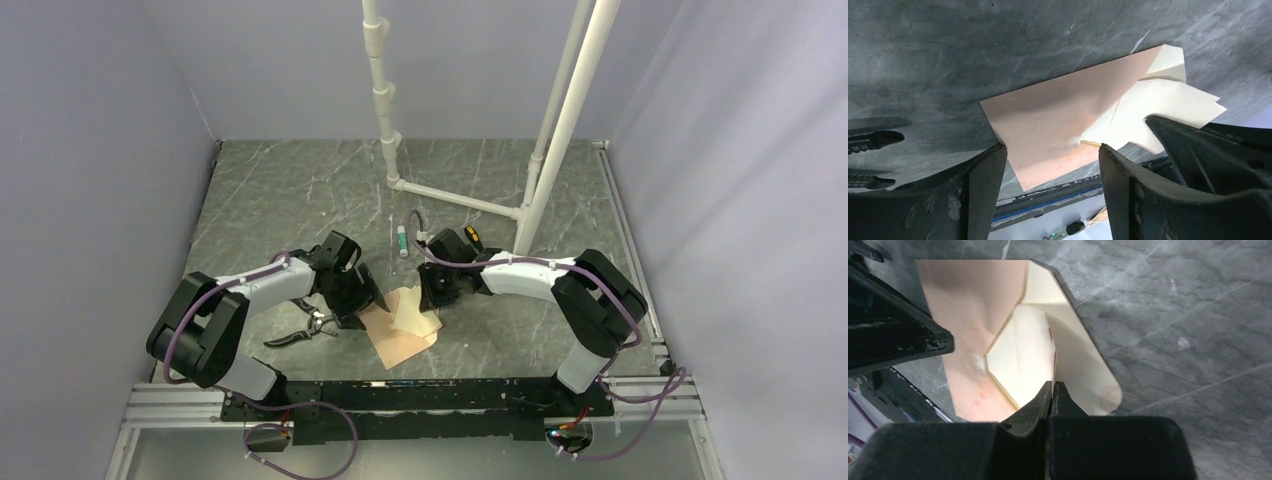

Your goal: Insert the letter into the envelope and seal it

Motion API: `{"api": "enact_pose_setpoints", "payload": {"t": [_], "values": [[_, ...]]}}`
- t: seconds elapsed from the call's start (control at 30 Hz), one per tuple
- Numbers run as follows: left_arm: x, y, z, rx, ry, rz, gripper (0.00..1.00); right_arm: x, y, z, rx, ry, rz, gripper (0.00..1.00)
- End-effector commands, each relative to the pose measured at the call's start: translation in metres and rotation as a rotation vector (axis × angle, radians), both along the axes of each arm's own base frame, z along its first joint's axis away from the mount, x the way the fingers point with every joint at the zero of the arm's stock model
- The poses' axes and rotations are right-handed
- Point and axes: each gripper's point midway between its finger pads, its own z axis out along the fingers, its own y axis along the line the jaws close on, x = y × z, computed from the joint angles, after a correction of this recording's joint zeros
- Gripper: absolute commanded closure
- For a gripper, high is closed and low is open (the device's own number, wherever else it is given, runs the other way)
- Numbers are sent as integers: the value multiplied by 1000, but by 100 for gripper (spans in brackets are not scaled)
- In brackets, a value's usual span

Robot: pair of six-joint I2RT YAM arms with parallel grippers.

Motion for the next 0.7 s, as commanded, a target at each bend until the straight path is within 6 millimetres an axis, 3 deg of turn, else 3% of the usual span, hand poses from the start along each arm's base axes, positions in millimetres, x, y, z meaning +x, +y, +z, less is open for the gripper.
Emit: {"api": "enact_pose_setpoints", "payload": {"t": [0.0,0.2,0.67], "values": [[2,7,-20,53,1,13,26,3,17,14,67,-33,-5,100],[1,5,-19,37,0,20,27,4,15,9,50,22,-136,100],[8,0,-16,15,-25,10,29,-5,42,13,126,51,-63,100]]}}
